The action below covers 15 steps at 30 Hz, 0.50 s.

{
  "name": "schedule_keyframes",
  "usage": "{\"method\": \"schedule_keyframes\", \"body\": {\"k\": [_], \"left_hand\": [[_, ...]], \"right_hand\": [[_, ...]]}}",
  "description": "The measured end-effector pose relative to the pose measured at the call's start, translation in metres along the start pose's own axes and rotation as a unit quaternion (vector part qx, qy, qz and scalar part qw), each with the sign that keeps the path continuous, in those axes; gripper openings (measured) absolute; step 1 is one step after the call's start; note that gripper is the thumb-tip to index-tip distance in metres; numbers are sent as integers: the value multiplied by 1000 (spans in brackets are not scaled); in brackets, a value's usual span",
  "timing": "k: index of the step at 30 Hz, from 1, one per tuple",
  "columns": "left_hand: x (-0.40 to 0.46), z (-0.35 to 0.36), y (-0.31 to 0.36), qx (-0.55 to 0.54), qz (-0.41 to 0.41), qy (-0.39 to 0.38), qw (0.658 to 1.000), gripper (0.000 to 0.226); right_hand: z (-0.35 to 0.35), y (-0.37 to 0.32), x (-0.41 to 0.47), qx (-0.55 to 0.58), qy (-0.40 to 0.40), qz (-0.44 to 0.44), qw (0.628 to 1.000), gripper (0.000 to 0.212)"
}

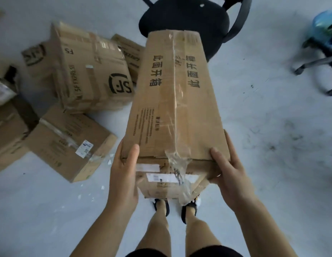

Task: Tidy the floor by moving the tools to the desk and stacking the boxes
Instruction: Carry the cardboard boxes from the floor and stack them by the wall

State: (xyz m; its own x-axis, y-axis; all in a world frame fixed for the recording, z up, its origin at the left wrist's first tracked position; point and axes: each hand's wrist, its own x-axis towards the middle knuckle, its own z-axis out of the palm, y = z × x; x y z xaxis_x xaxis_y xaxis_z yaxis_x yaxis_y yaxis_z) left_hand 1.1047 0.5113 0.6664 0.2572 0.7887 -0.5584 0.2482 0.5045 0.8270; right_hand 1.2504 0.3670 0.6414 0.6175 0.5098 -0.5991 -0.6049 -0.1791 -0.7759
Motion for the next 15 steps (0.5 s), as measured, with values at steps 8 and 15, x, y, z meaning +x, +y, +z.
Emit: {"method": "schedule_keyframes", "body": {"k": [8, 15], "left_hand": [[-108, -47, -10, -165, 41, 181, 969, 35], [-216, -69, -47, -258, 102, 310, 910, 35]], "right_hand": [[37, -33, -41, -137, -205, -30, 968, 57], [48, -22, -103, -202, -341, -22, 918, 53]]}}
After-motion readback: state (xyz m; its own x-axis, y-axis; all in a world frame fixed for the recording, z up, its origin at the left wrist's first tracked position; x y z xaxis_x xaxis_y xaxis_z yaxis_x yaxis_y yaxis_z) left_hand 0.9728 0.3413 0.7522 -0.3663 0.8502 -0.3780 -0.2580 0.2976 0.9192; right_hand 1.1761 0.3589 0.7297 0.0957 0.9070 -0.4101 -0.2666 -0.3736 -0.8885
